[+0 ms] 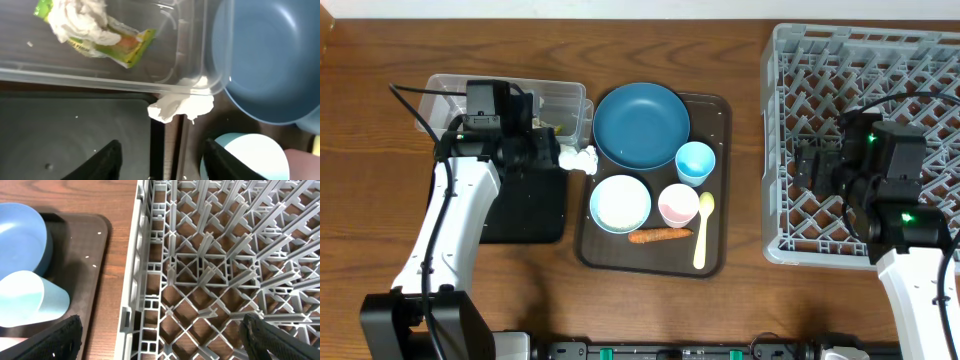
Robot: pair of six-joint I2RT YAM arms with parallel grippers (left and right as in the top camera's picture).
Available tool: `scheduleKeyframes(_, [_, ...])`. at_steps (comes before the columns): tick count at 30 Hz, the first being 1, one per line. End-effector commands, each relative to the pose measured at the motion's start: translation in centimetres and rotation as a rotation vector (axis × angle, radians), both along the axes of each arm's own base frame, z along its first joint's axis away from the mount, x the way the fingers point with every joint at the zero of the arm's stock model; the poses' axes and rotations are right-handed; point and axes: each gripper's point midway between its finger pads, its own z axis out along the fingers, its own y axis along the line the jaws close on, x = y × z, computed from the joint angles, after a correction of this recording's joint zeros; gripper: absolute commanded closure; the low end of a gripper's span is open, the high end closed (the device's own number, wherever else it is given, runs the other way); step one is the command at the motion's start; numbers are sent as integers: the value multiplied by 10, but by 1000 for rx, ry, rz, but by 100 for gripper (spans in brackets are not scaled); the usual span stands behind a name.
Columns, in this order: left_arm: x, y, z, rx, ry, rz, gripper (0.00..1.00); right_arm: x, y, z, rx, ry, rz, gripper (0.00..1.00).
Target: Sort waste into correct bins and load items into the dishwasher rack
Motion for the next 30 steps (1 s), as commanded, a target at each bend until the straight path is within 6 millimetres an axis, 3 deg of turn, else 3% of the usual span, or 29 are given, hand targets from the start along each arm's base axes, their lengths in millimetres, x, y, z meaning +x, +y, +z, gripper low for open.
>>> scheduleKeyframes(1, [-1, -6, -6, -3, -1, -58, 40, 4, 6, 5, 13, -8, 13, 1])
scheduleKeyframes(11, [3, -7, -35, -8, 44, -61, 37, 4, 6, 5, 13, -8, 13, 1])
scheduleKeyframes(20, [13, -35, -52, 1, 40, -140, 38, 4, 6, 5, 13, -11, 14, 1])
scheduleKeyframes(30, [15, -25, -55, 73, 42, -116, 53, 4, 6, 5, 12, -9, 13, 1])
